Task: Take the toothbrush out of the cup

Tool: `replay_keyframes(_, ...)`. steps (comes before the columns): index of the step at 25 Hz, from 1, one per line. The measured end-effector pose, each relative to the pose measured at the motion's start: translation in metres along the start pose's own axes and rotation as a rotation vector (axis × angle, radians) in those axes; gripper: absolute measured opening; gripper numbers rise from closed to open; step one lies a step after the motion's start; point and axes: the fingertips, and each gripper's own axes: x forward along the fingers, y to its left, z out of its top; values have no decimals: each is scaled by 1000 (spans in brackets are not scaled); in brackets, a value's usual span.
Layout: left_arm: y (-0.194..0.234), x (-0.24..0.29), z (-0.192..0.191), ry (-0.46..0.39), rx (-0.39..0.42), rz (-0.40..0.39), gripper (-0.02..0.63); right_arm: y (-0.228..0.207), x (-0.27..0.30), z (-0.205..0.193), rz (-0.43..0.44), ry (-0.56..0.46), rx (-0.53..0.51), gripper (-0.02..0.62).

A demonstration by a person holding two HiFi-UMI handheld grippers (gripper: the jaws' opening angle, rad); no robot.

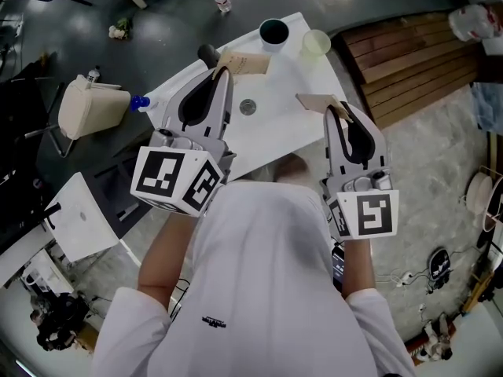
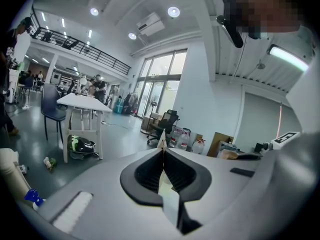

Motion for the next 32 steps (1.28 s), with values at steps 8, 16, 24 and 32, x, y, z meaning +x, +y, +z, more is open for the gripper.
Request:
replay_keyframes(8, 7, 42, 1, 12, 5, -5, 6, -13, 25, -5, 18, 21, 10, 61)
replay_keyframes(16, 17, 78, 1, 15, 8, 4, 6, -25, 40, -17, 20, 50, 29, 61)
replay_keyframes(24, 31, 112, -17, 51, 10, 12, 6, -35, 60, -27, 18, 76, 47, 61)
replay_keyframes(32, 41, 145, -44, 104, -10, 12, 6, -44, 76, -43, 18, 108, 77, 61)
